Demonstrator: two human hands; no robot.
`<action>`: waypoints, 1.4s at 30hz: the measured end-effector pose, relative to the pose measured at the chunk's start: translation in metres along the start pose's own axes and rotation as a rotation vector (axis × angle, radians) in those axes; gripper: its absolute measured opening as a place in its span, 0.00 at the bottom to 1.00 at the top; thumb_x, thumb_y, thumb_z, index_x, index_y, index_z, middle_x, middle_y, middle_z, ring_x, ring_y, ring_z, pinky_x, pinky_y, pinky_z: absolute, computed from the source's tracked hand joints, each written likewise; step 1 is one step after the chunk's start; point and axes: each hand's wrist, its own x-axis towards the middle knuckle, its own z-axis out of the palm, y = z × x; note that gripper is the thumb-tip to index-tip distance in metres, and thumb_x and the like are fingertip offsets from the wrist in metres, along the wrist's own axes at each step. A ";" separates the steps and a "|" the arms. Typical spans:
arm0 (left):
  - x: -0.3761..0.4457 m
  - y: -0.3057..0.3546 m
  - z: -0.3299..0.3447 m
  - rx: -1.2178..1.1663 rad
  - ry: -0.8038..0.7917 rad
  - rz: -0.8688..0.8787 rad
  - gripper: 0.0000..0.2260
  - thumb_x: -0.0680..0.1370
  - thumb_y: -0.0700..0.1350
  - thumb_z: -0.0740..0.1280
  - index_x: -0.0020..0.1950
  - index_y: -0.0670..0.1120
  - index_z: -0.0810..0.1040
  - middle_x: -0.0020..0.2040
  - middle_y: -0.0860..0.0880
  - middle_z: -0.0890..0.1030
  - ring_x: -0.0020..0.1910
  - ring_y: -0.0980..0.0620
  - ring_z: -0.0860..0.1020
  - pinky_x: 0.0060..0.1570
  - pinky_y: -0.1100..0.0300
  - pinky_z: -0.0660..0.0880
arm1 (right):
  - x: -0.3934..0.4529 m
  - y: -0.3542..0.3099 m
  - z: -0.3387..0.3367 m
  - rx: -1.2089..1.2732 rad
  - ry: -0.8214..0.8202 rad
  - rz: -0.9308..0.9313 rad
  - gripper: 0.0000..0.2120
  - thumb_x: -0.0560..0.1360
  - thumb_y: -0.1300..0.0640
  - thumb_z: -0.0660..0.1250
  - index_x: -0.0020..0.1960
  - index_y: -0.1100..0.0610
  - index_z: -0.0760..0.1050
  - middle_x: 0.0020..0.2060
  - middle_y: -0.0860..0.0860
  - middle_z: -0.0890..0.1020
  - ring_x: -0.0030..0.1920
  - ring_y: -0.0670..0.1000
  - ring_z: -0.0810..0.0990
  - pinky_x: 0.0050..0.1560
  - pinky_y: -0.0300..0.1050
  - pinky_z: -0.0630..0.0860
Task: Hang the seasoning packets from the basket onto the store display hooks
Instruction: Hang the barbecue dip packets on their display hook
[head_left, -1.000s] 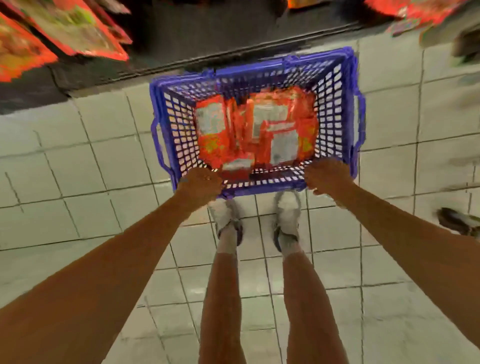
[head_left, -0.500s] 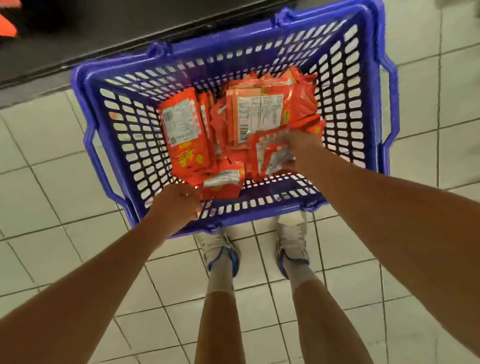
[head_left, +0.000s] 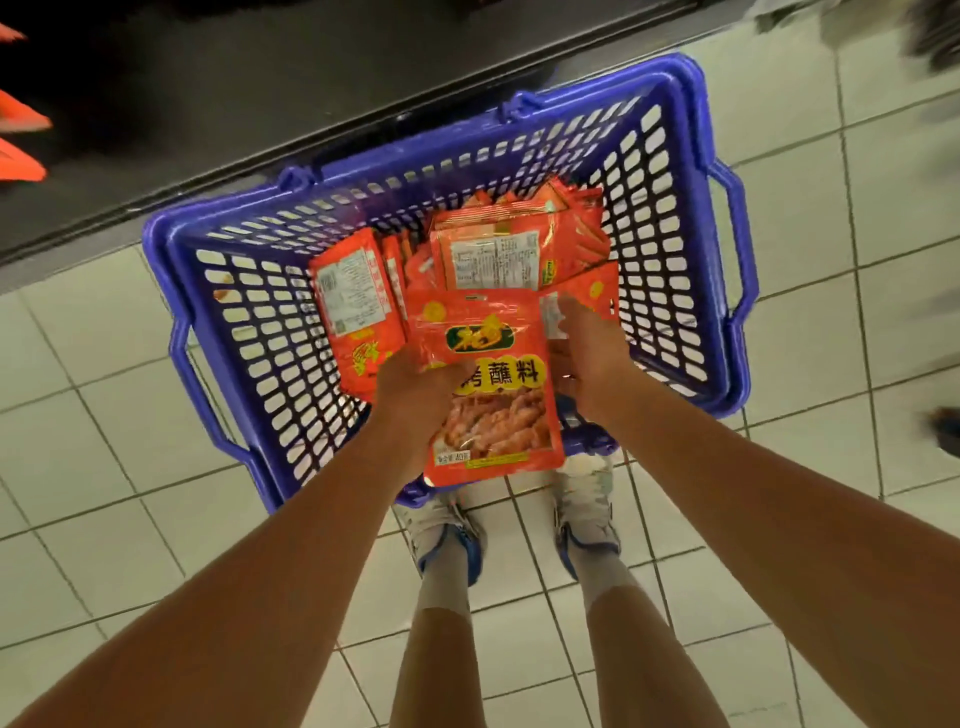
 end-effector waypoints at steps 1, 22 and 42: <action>0.004 0.000 -0.004 0.010 0.035 0.024 0.07 0.76 0.41 0.74 0.51 0.51 0.82 0.46 0.49 0.87 0.48 0.43 0.84 0.52 0.43 0.81 | 0.011 -0.007 0.005 0.015 0.071 0.007 0.25 0.74 0.42 0.72 0.65 0.55 0.76 0.56 0.57 0.84 0.53 0.59 0.84 0.59 0.61 0.80; -0.118 0.062 -0.051 0.039 0.166 0.242 0.09 0.73 0.44 0.76 0.48 0.58 0.84 0.44 0.56 0.87 0.46 0.51 0.85 0.52 0.47 0.82 | -0.148 -0.043 -0.083 0.261 -0.249 -0.301 0.31 0.67 0.71 0.68 0.70 0.67 0.71 0.64 0.69 0.78 0.62 0.73 0.78 0.62 0.73 0.74; -0.425 0.177 -0.141 -0.489 0.084 0.590 0.18 0.73 0.30 0.70 0.61 0.41 0.77 0.54 0.41 0.85 0.49 0.41 0.84 0.51 0.42 0.82 | -0.485 -0.175 -0.064 -0.065 -0.369 -0.775 0.05 0.75 0.54 0.73 0.43 0.47 0.86 0.48 0.55 0.88 0.52 0.60 0.85 0.62 0.70 0.76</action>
